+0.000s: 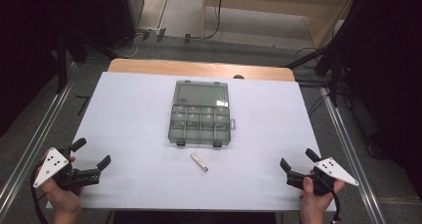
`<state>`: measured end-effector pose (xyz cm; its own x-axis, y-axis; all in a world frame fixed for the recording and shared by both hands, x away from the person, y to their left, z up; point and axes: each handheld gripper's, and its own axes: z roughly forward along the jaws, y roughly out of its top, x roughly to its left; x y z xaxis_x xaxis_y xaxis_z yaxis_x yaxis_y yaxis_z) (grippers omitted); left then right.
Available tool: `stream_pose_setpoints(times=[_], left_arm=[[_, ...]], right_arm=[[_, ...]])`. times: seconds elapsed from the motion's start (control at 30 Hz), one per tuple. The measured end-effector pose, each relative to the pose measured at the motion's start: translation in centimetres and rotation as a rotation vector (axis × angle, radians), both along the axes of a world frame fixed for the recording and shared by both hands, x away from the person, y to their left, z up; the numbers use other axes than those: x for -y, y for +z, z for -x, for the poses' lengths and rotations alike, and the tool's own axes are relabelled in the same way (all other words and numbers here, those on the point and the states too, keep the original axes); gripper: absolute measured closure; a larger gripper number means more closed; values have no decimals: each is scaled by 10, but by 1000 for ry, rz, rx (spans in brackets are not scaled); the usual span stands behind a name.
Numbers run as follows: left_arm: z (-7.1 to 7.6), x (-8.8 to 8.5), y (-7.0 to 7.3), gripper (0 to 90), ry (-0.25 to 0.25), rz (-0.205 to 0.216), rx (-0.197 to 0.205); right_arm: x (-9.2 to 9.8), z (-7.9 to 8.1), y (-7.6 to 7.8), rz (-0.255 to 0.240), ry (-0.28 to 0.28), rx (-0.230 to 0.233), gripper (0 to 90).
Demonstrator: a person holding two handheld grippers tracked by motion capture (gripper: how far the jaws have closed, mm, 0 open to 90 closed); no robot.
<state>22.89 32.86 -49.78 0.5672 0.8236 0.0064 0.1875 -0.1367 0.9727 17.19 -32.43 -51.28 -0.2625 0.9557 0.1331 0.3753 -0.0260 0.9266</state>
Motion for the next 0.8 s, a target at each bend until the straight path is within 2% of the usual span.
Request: stream_pose_setpoints(times=[0.13,0.3,0.33,0.47,0.6,0.8], left_arm=[[0,1,-1,0,-4,-8,-1],[0,1,-2,0,-5,-3,-3],[0,1,-2,0,-5,-3,-3],[0,1,-2,0,-7,-3,-6],[0,2,-2,0,-5,-9,-5],[0,2,-3,0,-8,-13,-7]], right_arm=[[-6,-1,6,32,17,-8,0],[-14,-4,14,28,48,-28,0],[-19,-6,18,35,69,-38,0],[-28,-9,23,53,96,-49,0],[-42,-16,31,76,142,-85,2],[-61,-24,42,97,191,-114,43]])
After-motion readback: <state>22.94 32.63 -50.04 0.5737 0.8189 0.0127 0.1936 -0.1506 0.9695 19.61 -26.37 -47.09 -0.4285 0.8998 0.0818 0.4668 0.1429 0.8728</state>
